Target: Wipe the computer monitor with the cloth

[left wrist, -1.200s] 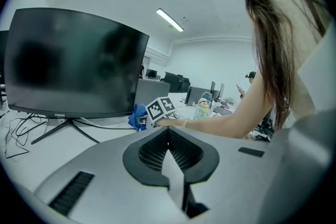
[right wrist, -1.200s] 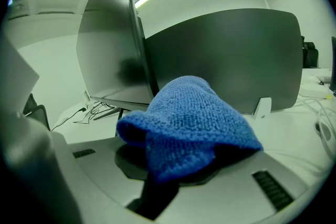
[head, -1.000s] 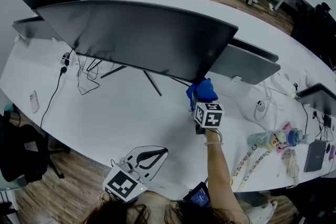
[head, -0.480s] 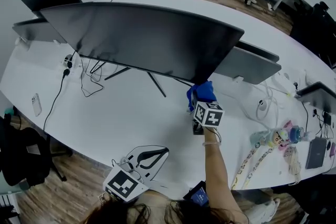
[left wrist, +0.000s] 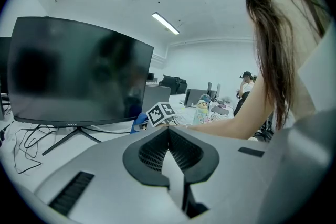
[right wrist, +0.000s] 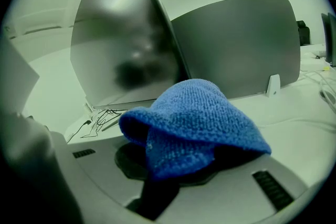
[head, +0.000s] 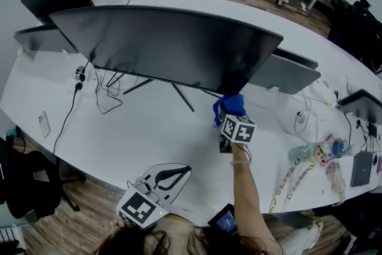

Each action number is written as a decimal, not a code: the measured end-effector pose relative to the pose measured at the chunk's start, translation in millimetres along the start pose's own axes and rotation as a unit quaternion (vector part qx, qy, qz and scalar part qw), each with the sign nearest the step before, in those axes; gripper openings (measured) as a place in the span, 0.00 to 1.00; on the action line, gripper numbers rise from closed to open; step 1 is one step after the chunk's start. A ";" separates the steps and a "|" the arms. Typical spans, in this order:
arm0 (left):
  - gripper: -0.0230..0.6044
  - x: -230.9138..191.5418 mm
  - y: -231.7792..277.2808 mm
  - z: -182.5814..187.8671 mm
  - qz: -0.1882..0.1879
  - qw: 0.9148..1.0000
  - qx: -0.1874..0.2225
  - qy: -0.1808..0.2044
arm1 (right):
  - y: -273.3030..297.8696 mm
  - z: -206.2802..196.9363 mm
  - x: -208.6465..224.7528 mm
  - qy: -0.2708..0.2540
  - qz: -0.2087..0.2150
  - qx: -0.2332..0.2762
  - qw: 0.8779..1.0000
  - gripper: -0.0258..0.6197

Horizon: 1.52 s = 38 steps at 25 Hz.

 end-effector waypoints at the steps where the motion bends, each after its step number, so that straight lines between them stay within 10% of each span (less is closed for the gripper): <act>1: 0.05 -0.8 -0.9 0.3 -0.002 1.000 0.000 0.001 | 0.3 -0.2 -0.7 0.003 0.000 0.000 1.000 0.17; 38: 0.05 -57.3 -42.1 -6.9 -0.078 0.996 -0.005 0.048 | 9.8 2.7 -25.7 0.124 -0.030 0.046 0.991 0.17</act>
Point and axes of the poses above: the fingertips, and each gripper's own axes: y forward along the fingers, x to its right, z out of its top, the point moved 4 cm from there along -y, backward along the fingers, and after that the axes turned 10 degrees about -x, right-handed, at the moved point
